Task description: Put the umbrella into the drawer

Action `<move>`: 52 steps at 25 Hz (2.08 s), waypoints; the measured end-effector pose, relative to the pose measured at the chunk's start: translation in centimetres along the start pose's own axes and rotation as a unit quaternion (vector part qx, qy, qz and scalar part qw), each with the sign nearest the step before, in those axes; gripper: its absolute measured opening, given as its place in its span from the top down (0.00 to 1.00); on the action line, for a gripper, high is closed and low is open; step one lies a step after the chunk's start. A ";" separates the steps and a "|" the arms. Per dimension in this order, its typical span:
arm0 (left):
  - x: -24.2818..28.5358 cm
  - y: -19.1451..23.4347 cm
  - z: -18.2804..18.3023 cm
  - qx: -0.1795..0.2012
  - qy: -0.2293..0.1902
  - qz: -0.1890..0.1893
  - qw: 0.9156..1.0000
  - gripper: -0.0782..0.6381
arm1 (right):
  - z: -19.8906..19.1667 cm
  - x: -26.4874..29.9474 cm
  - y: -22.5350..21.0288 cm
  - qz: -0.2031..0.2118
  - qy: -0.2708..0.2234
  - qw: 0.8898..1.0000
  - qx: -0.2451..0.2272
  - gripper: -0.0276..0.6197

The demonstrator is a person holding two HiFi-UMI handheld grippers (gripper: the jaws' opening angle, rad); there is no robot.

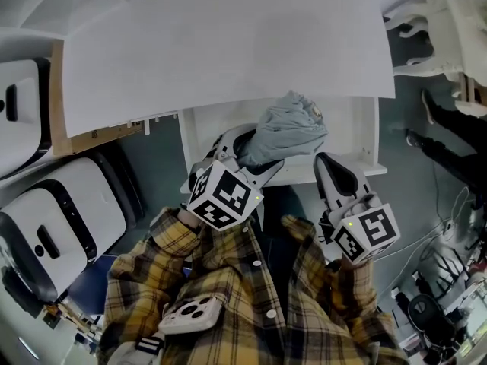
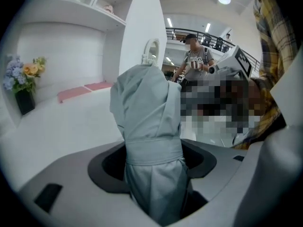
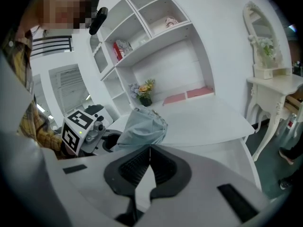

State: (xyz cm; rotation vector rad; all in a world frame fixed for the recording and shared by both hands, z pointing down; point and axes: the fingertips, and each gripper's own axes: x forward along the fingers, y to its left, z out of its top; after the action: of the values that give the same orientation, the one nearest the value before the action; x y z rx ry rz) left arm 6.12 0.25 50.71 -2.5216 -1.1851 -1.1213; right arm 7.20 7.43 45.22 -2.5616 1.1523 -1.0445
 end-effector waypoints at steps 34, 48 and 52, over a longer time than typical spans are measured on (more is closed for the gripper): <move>9.8 -1.6 -12.9 0.107 0.189 -0.067 0.974 0.45 | -3.8 1.3 0.8 0.014 0.038 0.999 0.028 0.93; 11.1 -1.3 -14.9 0.114 0.219 -0.079 0.966 0.45 | -4.3 1.9 1.1 0.022 0.050 0.998 0.027 0.93; 11.1 -1.2 -15.3 0.109 0.217 -0.079 0.967 0.45 | -4.6 2.0 1.4 0.024 0.053 0.998 0.026 0.93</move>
State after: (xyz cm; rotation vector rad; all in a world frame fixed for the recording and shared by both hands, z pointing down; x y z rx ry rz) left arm 1.11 1.57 68.97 -1.9158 -1.3107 -1.3985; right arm 4.36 5.72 49.19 -2.4536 1.1891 -1.1960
